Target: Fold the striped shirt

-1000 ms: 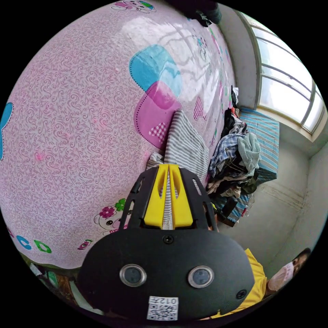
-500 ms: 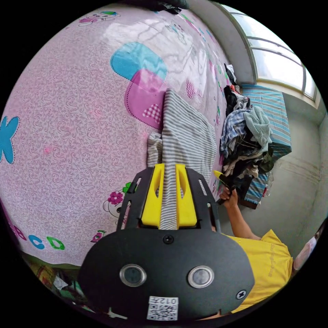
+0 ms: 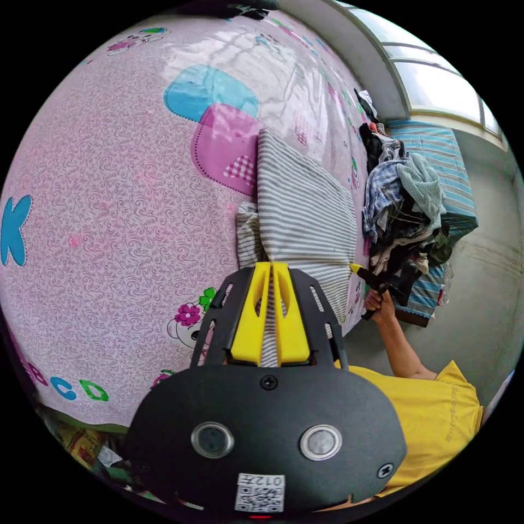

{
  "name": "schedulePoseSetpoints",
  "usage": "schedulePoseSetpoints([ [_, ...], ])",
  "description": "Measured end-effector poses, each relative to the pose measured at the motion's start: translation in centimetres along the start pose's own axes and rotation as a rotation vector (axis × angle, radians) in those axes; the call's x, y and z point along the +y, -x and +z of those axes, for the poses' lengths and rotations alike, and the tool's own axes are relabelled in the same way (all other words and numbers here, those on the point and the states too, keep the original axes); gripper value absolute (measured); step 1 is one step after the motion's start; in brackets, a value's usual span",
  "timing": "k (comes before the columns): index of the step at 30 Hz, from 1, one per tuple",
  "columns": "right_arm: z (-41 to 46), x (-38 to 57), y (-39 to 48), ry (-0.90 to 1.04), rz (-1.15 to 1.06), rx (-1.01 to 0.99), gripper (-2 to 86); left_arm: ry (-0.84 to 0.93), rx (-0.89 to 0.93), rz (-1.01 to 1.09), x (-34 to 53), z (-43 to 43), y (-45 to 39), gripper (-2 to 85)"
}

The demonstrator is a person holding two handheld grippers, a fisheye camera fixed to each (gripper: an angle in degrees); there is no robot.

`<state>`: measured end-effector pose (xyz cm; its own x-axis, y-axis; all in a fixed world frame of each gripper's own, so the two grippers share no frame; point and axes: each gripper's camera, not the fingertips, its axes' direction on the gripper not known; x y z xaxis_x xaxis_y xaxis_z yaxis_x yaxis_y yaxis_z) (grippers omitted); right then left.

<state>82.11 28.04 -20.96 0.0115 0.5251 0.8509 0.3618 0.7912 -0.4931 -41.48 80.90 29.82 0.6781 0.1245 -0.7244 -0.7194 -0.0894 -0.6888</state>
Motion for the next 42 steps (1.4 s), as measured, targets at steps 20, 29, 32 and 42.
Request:
schedulePoseSetpoints([
  [20,1.2,-5.4,-0.9,0.033,0.027,-0.025,1.0,0.037,0.199,-0.053,-5.3,-2.7,1.1,0.2],
  [29,2.0,-4.0,1.6,-0.007,-0.074,0.101,0.5,-0.073,0.013,0.039,-3.1,-7.7,-4.4,0.1],
  [32,4.6,-4.3,1.7,0.020,-0.062,0.173,0.4,-0.025,-0.008,-0.024,-4.2,-5.9,-4.1,0.2],
  [42,2.2,-0.4,2.7,-0.105,-0.054,0.155,0.8,-0.186,-0.026,-0.021,-1.5,-11.4,-9.3,0.3],
])
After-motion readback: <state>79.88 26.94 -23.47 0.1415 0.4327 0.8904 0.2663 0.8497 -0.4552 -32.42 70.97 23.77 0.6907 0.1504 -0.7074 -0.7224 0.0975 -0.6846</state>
